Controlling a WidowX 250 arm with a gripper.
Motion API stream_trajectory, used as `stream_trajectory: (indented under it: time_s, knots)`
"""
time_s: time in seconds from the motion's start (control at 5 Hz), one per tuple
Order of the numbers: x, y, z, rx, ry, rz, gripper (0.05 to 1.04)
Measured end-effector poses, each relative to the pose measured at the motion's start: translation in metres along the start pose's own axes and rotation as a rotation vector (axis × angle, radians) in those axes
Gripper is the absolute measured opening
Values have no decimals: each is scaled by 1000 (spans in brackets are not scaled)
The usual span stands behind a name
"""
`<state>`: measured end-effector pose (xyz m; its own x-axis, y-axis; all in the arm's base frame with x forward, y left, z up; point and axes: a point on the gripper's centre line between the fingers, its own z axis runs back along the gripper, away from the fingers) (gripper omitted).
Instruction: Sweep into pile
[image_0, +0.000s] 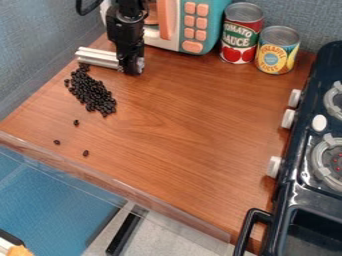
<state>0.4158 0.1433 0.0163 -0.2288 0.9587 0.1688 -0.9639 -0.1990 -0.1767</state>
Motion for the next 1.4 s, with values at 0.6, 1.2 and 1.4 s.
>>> stream_trajectory:
  time_s: [0.6,1.2,1.4]
  knots:
    - [-8,15,5,-49,-35,95,391]
    - [-11,28,9,-77,-79,235,391]
    - [-11,32,15,-83,-65,266,391]
